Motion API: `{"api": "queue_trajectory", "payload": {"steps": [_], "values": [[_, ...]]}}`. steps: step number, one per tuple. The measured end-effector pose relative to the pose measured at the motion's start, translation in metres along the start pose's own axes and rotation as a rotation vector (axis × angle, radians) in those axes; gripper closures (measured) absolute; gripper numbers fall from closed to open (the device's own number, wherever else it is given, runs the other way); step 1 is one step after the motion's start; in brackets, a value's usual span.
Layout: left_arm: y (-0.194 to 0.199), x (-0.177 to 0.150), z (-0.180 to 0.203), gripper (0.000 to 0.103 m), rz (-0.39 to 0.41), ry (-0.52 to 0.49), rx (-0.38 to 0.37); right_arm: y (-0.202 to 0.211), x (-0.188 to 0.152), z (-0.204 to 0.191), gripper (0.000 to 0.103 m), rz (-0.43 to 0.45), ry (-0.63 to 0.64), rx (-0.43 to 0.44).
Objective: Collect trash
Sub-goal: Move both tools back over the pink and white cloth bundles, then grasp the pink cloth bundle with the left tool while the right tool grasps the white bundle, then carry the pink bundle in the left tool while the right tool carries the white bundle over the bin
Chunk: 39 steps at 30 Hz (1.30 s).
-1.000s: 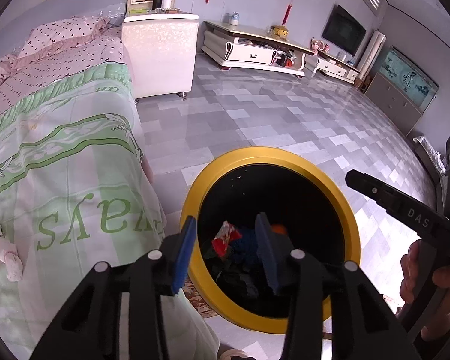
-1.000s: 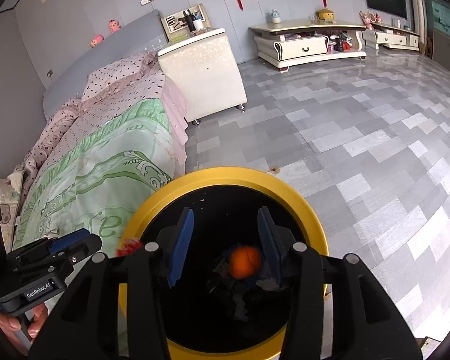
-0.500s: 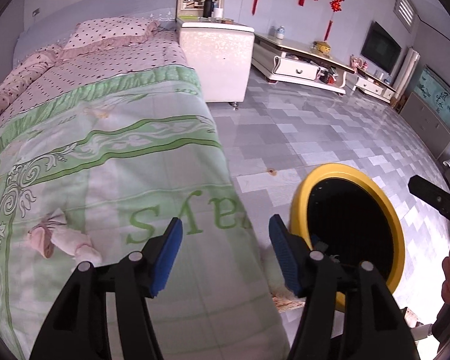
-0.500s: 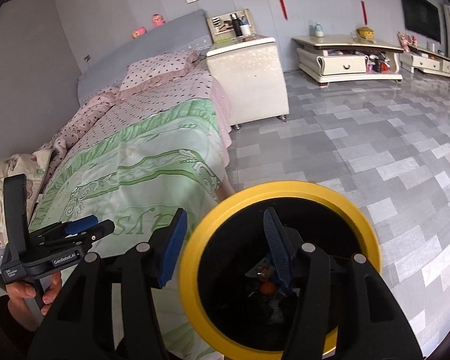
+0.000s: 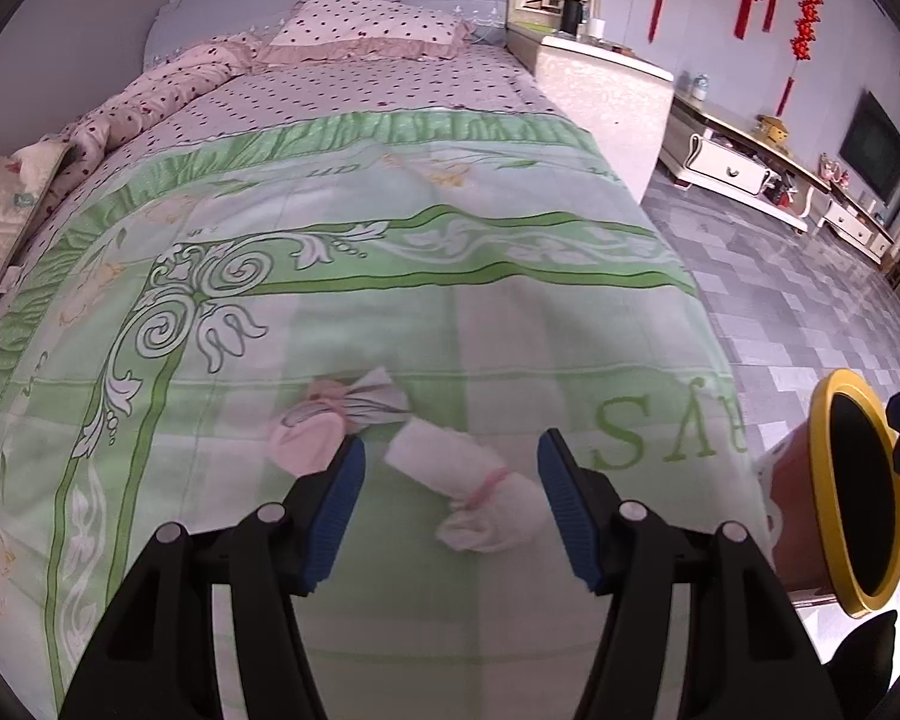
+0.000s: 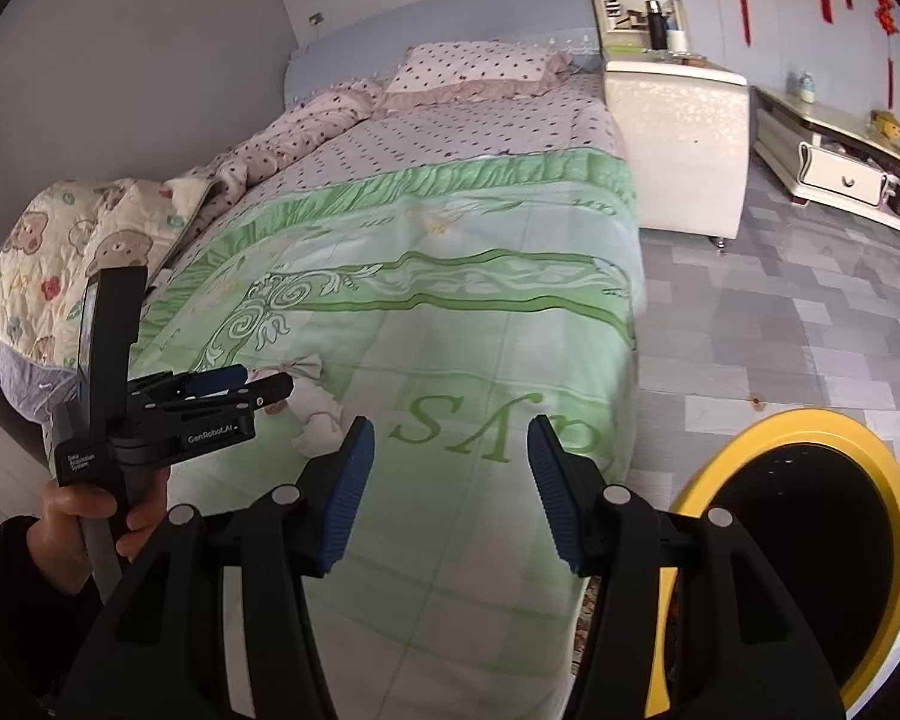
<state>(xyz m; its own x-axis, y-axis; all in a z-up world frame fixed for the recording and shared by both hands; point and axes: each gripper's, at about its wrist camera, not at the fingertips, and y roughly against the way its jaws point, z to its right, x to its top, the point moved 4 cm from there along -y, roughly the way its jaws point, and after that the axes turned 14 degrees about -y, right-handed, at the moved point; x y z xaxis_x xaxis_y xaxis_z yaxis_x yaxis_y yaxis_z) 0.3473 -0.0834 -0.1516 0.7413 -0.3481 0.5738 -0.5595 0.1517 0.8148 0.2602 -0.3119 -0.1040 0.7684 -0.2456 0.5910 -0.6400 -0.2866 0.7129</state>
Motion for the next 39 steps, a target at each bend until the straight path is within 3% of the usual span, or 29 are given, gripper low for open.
{"api": "queue_trajectory", "payload": {"steps": [6, 14, 30, 32, 33, 35, 39], "values": [[-0.026, -0.020, -0.040, 0.046, -0.049, 0.037, 0.033, -0.057, -0.015, -0.043, 0.052, -0.101, 0.077, 0.036], [-0.060, -0.034, -0.062, 0.046, -0.095, 0.058, 0.039, -0.113, -0.025, -0.073, 0.052, -0.189, 0.164, 0.061], [-0.110, -0.001, -0.091, 0.048, -0.092, 0.079, 0.013, -0.202, -0.025, -0.092, 0.053, -0.279, 0.245, 0.053], [-0.115, 0.004, -0.095, 0.053, -0.091, 0.084, 0.019, -0.207, -0.026, -0.094, 0.057, -0.278, 0.249, 0.049], [-0.116, 0.006, -0.096, 0.055, -0.089, 0.081, 0.024, -0.210, -0.026, -0.095, 0.064, -0.280, 0.253, 0.048], [-0.119, 0.011, -0.097, 0.070, -0.082, 0.069, 0.036, -0.213, -0.029, -0.098, 0.074, -0.282, 0.261, 0.053], [-0.119, 0.014, -0.101, 0.075, -0.058, 0.086, 0.043, -0.210, -0.031, -0.102, 0.077, -0.275, 0.276, 0.056]]}}
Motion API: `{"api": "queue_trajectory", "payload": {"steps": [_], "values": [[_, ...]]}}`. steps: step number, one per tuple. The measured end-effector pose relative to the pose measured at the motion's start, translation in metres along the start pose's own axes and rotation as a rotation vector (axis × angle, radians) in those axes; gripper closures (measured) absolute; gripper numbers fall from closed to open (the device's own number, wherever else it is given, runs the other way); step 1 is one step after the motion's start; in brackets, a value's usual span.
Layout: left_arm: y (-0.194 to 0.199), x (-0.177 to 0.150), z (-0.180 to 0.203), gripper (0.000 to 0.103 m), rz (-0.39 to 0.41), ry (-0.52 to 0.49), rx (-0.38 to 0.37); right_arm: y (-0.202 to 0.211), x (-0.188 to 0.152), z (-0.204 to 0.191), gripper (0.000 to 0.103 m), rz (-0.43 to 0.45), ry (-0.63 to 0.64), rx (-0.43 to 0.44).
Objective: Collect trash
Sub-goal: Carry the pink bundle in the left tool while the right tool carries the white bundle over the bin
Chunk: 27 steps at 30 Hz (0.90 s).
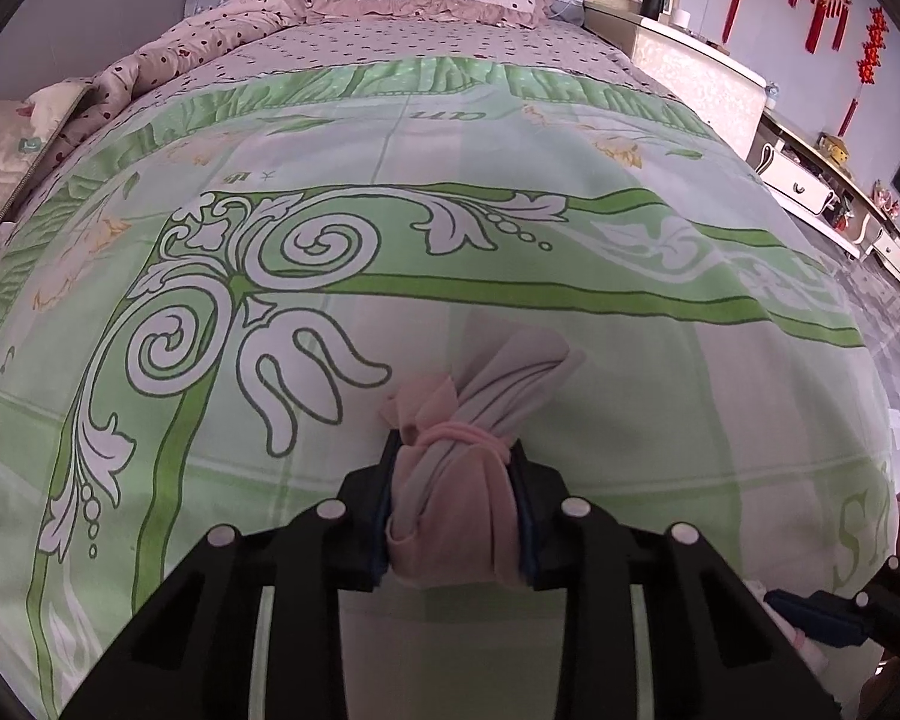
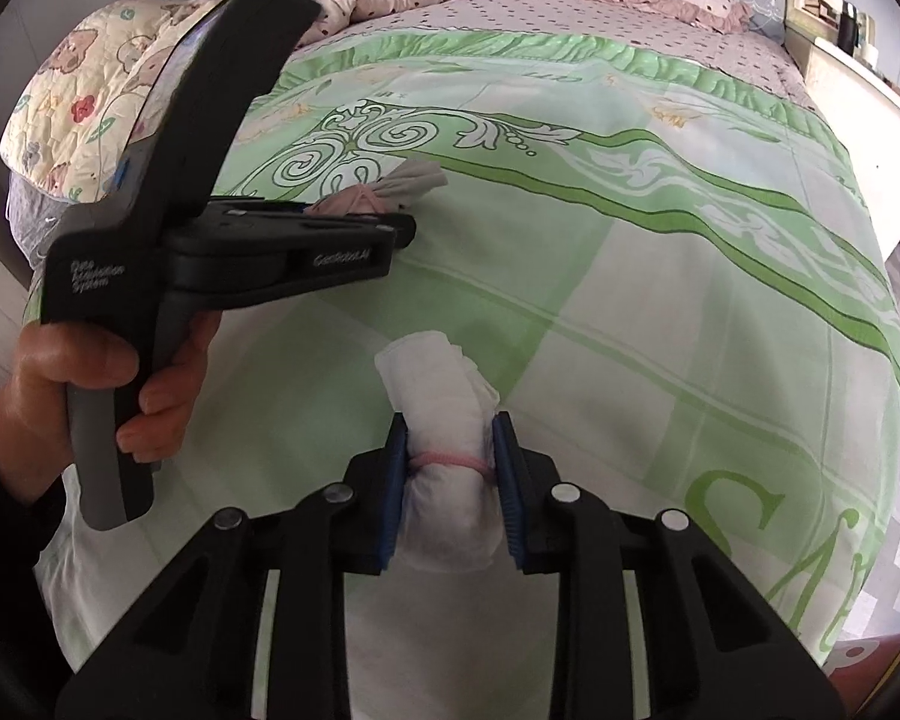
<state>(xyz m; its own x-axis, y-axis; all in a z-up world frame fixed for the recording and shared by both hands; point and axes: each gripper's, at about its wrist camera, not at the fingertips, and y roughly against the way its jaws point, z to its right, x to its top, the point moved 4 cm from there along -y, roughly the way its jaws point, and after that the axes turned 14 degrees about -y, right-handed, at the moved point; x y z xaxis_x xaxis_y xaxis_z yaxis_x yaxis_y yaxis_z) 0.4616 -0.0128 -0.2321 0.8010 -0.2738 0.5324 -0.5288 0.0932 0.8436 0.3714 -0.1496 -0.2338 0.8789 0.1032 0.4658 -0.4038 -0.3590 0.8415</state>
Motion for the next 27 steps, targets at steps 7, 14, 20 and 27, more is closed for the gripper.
{"api": "queue_trajectory", "payload": {"steps": [7, 14, 20, 27], "values": [[0.033, -0.006, -0.001, 0.075, 0.044, 0.010, 0.009, 0.038, -0.001, 0.005, 0.078, 0.043, -0.036, 0.006], [0.109, -0.012, 0.023, 0.075, 0.144, -0.016, 0.015, 0.109, -0.016, 0.030, 0.078, 0.142, -0.102, -0.022], [0.171, -0.016, 0.066, 0.075, 0.220, -0.033, -0.044, 0.184, -0.035, 0.062, 0.078, 0.250, -0.178, -0.054], [0.213, -0.013, 0.144, 0.075, 0.253, -0.108, -0.141, 0.261, -0.058, 0.111, 0.078, 0.361, -0.290, -0.096]]}}
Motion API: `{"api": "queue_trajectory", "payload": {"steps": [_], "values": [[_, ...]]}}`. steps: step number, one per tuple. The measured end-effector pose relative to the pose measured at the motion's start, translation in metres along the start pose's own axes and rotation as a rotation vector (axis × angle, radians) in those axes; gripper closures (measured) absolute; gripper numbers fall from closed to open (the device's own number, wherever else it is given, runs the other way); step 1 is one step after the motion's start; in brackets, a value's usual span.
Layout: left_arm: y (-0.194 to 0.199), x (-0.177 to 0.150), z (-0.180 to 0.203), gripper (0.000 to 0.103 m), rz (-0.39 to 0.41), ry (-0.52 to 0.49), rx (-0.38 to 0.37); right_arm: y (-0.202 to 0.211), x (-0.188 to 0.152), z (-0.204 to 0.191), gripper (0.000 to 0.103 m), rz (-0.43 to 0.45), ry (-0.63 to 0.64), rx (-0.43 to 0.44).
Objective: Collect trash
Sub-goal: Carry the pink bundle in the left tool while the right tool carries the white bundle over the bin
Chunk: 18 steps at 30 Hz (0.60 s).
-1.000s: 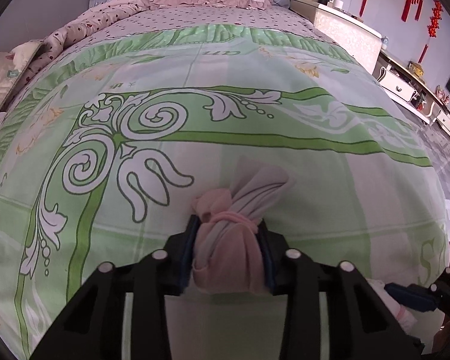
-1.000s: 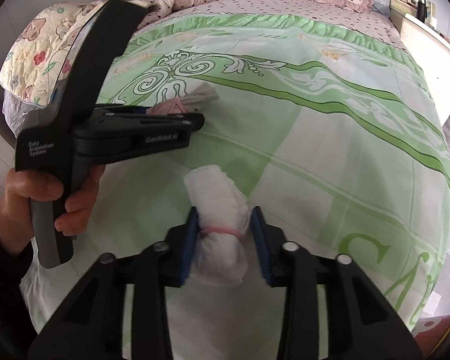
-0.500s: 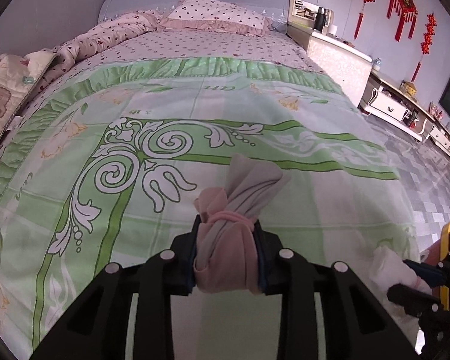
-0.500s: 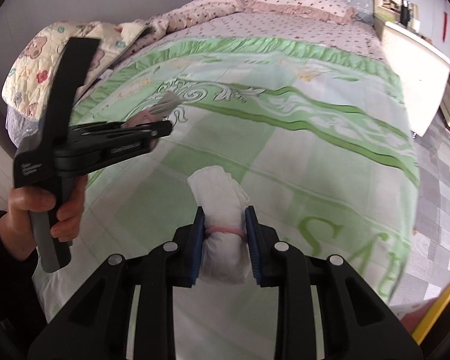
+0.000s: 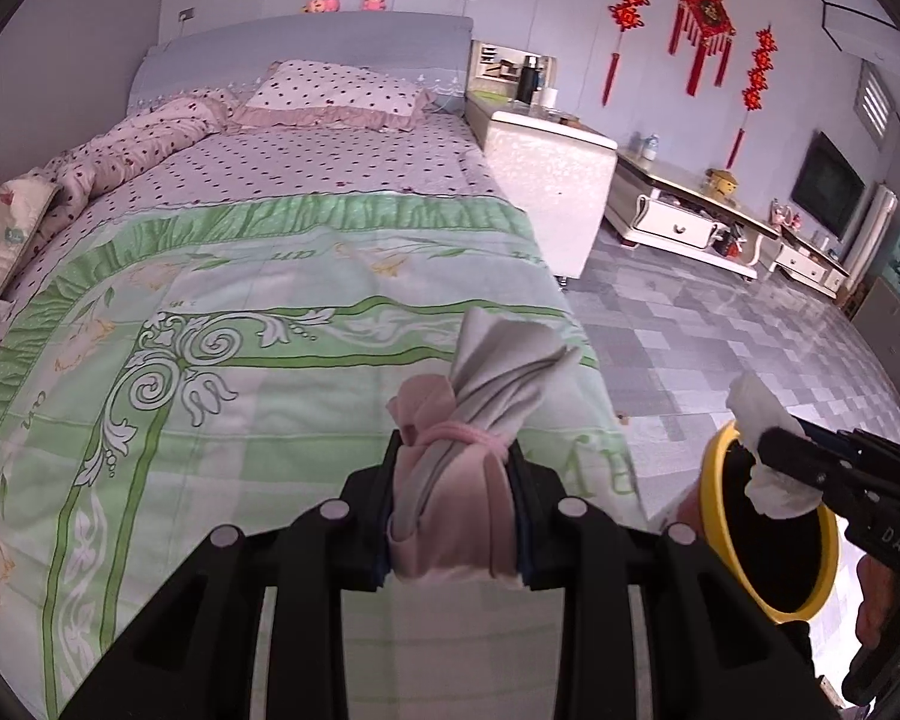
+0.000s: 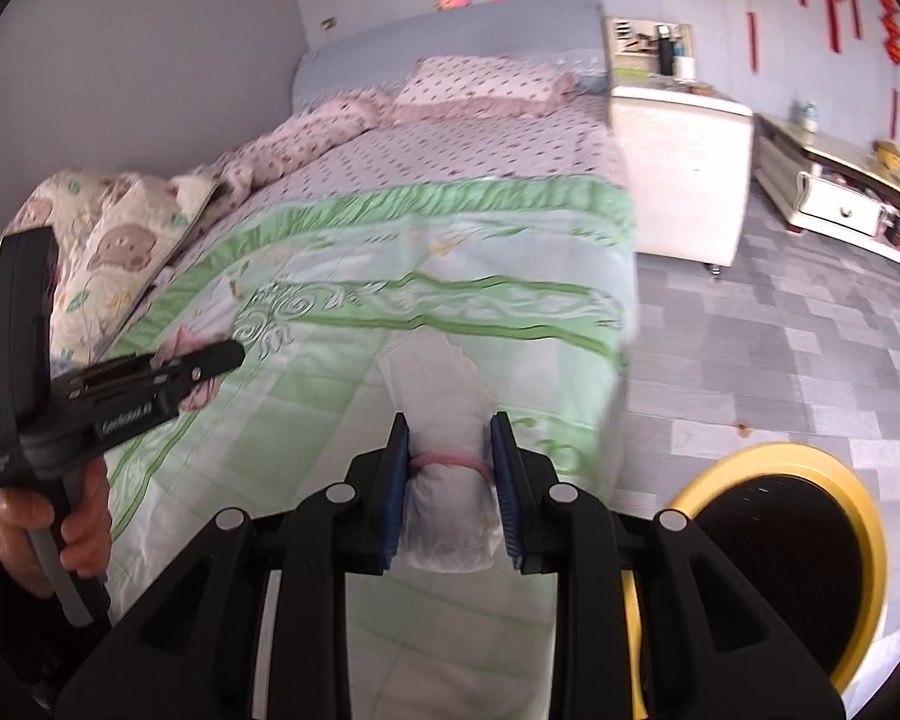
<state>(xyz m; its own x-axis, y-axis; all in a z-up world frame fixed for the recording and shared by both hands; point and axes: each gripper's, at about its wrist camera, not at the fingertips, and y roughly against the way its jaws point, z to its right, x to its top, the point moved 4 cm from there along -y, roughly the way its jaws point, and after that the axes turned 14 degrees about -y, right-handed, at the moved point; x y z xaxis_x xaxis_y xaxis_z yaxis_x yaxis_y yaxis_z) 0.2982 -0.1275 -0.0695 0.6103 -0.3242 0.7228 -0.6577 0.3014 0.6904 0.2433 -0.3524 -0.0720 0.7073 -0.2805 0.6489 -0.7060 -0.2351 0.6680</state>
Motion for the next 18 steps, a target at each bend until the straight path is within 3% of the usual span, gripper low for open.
{"api": "queue_trajectory", "payload": {"steps": [9, 18], "values": [[-0.009, 0.026, 0.121, 0.075, -0.010, -0.120, -0.124, 0.073, 0.012, 0.097, 0.077, 0.101, -0.146, -0.104], [-0.044, 0.026, 0.203, 0.075, -0.069, -0.161, -0.229, 0.104, 0.006, 0.196, 0.077, 0.124, -0.283, -0.192]]}}
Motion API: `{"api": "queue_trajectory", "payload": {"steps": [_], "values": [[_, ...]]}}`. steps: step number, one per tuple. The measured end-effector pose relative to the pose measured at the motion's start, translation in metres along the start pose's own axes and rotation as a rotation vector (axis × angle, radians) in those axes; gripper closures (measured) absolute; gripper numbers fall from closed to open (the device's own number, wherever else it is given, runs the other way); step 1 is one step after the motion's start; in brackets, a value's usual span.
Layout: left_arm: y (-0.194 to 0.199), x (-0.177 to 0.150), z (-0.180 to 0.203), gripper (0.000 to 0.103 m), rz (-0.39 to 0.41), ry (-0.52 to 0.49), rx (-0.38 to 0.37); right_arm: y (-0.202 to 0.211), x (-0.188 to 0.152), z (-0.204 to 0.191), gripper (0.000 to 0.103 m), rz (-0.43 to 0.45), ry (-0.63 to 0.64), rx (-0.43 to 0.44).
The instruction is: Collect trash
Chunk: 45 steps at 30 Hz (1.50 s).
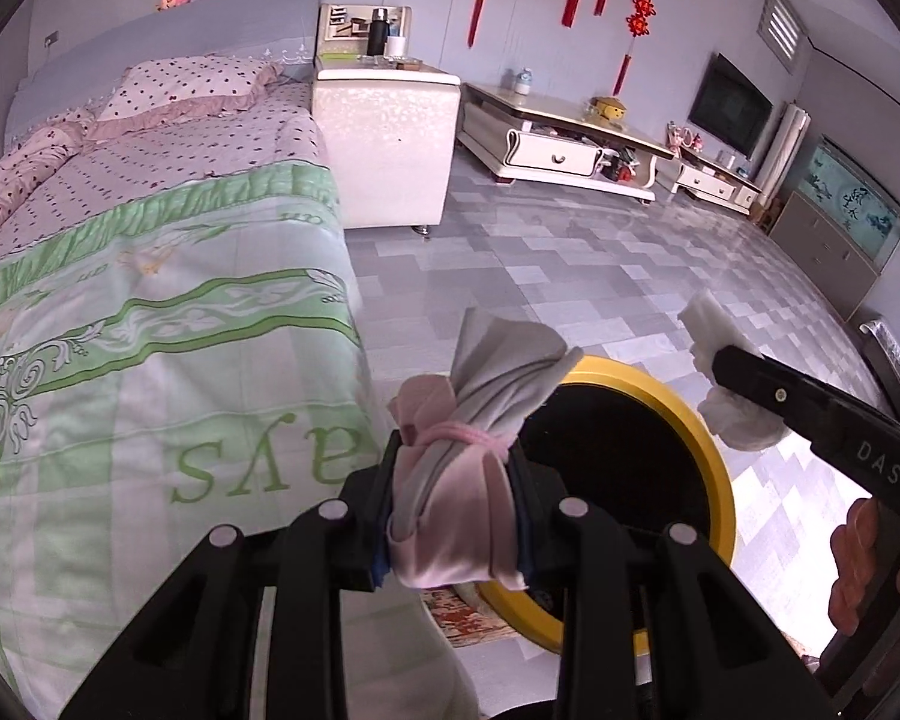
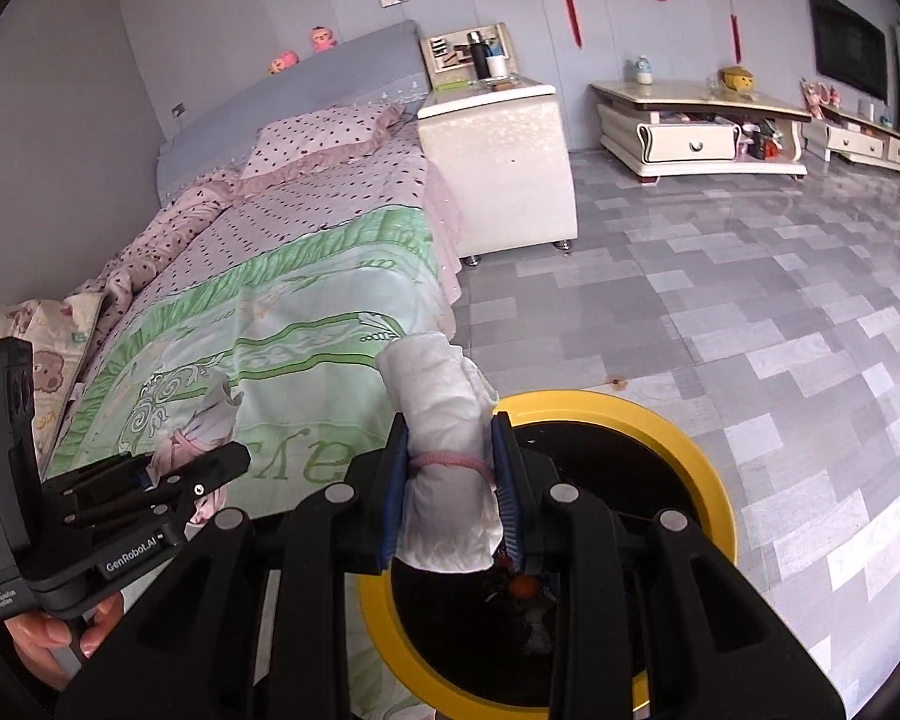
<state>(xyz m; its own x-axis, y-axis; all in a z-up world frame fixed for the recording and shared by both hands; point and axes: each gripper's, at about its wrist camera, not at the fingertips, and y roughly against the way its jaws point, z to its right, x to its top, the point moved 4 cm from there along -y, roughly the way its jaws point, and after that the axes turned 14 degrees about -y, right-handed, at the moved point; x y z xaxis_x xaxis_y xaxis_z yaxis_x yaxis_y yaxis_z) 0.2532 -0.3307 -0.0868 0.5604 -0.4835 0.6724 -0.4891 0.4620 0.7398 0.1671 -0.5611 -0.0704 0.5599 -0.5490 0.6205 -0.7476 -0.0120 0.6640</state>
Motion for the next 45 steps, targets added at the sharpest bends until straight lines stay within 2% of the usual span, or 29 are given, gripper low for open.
{"api": "queue_trajectory", "payload": {"steps": [9, 11, 12, 14, 19, 23, 33, 45], "values": [[-0.036, 0.000, 0.039, 0.074, -0.049, -0.027, -0.068, -0.007, 0.002, 0.055, 0.076, -0.010, -0.091, -0.022], [-0.039, -0.001, 0.043, 0.069, -0.055, -0.030, -0.079, -0.008, 0.000, 0.059, 0.074, -0.007, -0.107, -0.022], [-0.039, -0.002, 0.044, 0.067, -0.055, -0.035, -0.080, -0.007, 0.000, 0.061, 0.067, -0.003, -0.116, -0.025], [-0.037, -0.003, 0.046, 0.051, -0.051, -0.035, -0.086, -0.006, 0.001, 0.066, 0.058, 0.003, -0.139, -0.033], [-0.028, -0.004, 0.039, 0.049, -0.028, -0.011, -0.082, 0.002, 0.005, 0.080, 0.057, 0.024, -0.169, -0.053], [-0.016, -0.006, 0.022, 0.050, -0.010, 0.016, -0.071, 0.007, 0.003, 0.073, 0.057, 0.022, -0.156, -0.059], [0.030, -0.032, -0.041, 0.050, 0.021, 0.100, 0.023, -0.004, -0.017, -0.007, 0.057, -0.025, -0.060, 0.006], [0.105, -0.094, -0.145, 0.050, 0.039, 0.202, 0.182, -0.034, -0.071, -0.151, 0.057, -0.126, 0.090, 0.131]]}}
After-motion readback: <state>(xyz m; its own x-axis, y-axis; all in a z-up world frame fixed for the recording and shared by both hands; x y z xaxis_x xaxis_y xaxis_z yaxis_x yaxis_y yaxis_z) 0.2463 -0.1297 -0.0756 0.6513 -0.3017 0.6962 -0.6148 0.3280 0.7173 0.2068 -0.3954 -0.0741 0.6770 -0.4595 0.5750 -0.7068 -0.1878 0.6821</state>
